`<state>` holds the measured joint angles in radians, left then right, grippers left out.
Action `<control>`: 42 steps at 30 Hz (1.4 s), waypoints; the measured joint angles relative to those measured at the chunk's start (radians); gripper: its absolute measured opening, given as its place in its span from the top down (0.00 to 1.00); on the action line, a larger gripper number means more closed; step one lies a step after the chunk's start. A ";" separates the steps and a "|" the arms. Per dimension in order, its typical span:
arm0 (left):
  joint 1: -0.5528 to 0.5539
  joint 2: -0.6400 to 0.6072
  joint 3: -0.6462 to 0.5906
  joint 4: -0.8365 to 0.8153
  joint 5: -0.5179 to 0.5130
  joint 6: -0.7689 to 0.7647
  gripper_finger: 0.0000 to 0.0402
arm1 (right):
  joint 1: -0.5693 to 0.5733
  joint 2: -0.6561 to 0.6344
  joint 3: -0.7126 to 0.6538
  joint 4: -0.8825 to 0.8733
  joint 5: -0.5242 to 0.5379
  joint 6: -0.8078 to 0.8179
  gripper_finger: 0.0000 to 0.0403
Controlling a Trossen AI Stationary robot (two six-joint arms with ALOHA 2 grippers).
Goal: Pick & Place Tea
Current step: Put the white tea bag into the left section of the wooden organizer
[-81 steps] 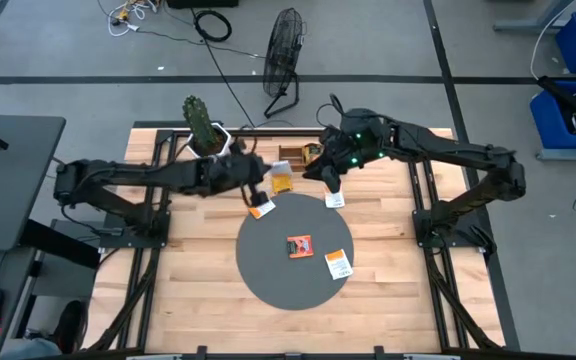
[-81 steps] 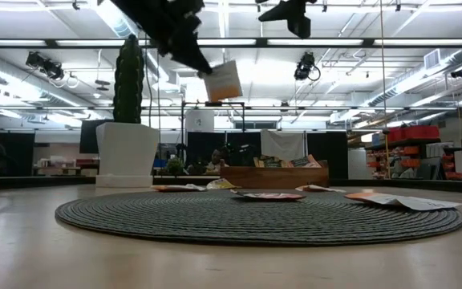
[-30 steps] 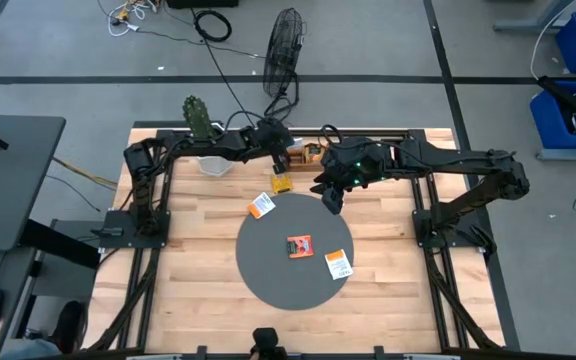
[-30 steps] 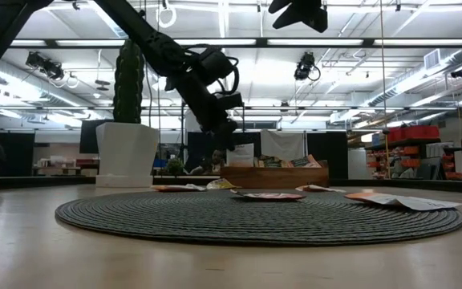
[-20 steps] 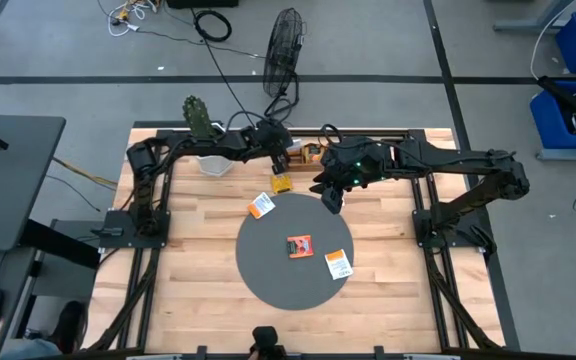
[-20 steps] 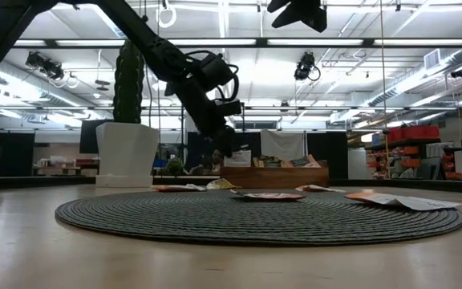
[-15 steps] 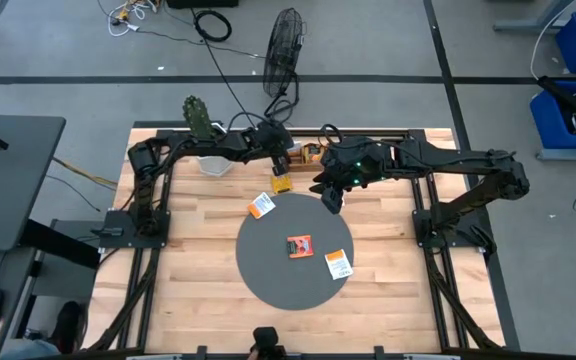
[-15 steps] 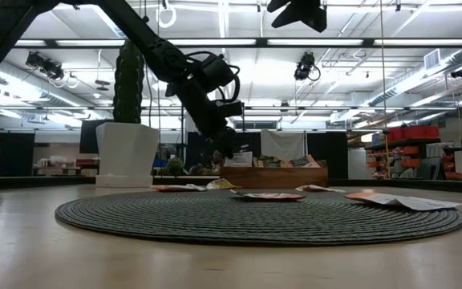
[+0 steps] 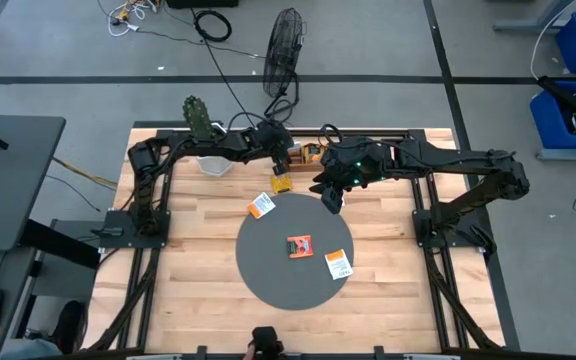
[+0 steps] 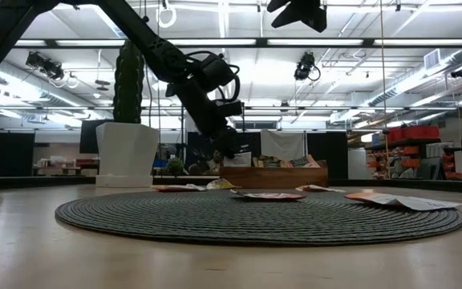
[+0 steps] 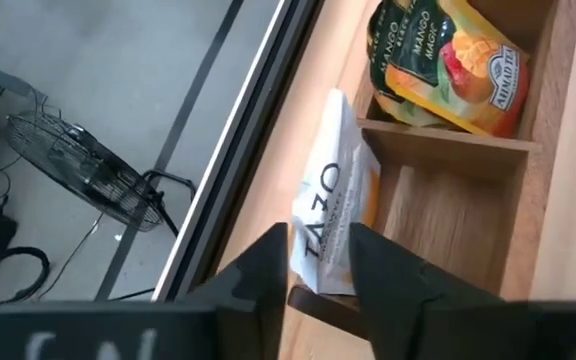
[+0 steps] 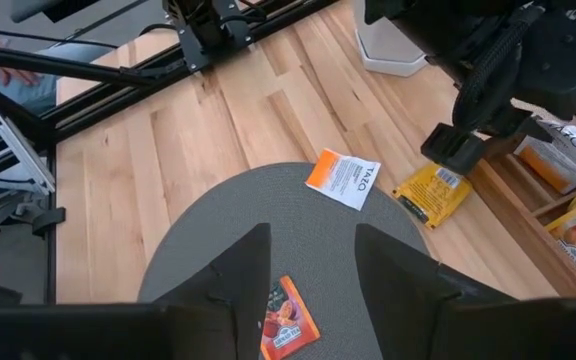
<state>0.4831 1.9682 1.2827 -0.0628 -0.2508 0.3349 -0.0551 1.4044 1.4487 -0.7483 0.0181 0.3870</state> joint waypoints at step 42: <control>-0.200 -0.314 -0.334 -0.382 0.265 -0.380 0.47 | 0.000 0.000 0.000 -0.006 0.017 -0.074 0.62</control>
<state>0.2836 1.6547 0.9491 -0.4445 0.0140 -0.0448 -0.0547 1.4040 1.4487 -0.7538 0.0354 0.3126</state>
